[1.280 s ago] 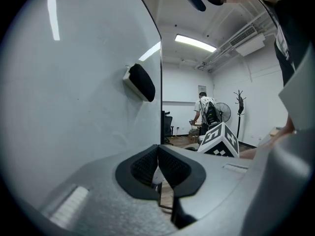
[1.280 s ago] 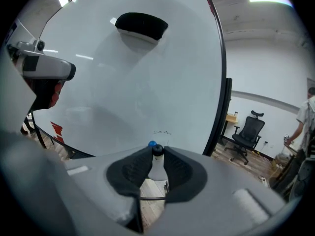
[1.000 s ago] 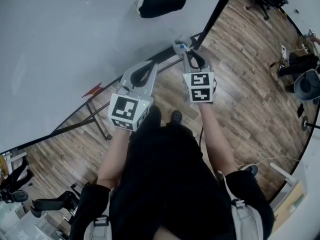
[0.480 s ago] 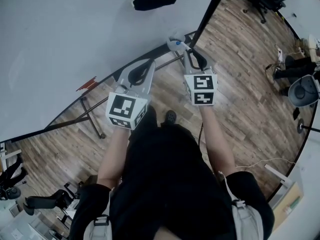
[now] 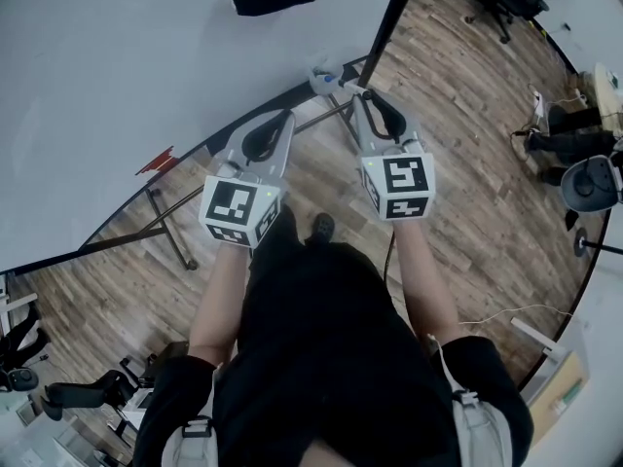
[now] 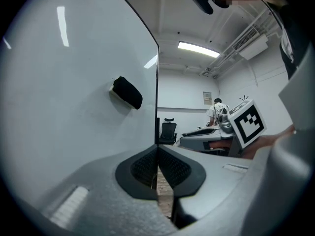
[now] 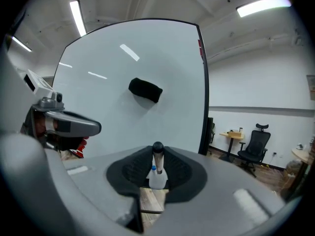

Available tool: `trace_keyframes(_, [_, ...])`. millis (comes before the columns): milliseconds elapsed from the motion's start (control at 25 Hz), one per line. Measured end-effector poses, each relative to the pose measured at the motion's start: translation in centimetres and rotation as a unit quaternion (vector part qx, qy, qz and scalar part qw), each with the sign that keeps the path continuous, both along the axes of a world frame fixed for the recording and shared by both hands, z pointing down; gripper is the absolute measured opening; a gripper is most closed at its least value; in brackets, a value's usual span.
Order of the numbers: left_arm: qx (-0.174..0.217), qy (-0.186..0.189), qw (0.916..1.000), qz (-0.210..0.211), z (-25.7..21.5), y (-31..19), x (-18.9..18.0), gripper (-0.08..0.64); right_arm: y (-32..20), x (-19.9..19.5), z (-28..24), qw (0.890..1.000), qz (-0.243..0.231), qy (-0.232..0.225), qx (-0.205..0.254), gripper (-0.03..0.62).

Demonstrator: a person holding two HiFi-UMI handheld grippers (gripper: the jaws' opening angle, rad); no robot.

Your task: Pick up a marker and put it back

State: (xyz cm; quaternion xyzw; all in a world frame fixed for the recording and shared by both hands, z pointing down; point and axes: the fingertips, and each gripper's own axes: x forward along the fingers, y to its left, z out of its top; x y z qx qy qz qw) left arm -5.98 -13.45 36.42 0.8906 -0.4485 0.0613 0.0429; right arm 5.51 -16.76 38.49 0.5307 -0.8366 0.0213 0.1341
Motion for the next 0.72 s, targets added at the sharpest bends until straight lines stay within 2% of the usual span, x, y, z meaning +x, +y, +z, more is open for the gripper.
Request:
trace_keyframes(200, [0.003, 0.003, 1.0, 0.003, -0.1, -0.5, 0.9, 0.011, 1.3, 1.0, -2.4, 0.999, -0.014, -0.024, 0.02, 0.066])
trace_keyframes(400, [0.004, -0.001, 0.9999, 0.009, -0.3, -1.1, 1.8, 0.011, 2.7, 1.9, -3.9, 0.996, -0.032, -0.079, 0.031, 0.072])
trace_keyframes(720, [0.006, -0.006, 0.9997, 0.021, -0.6, -1.6, 3.3, 0.011, 3.3, 3.6, -4.1, 0.993, -0.026, -0.109, 0.03, 0.071])
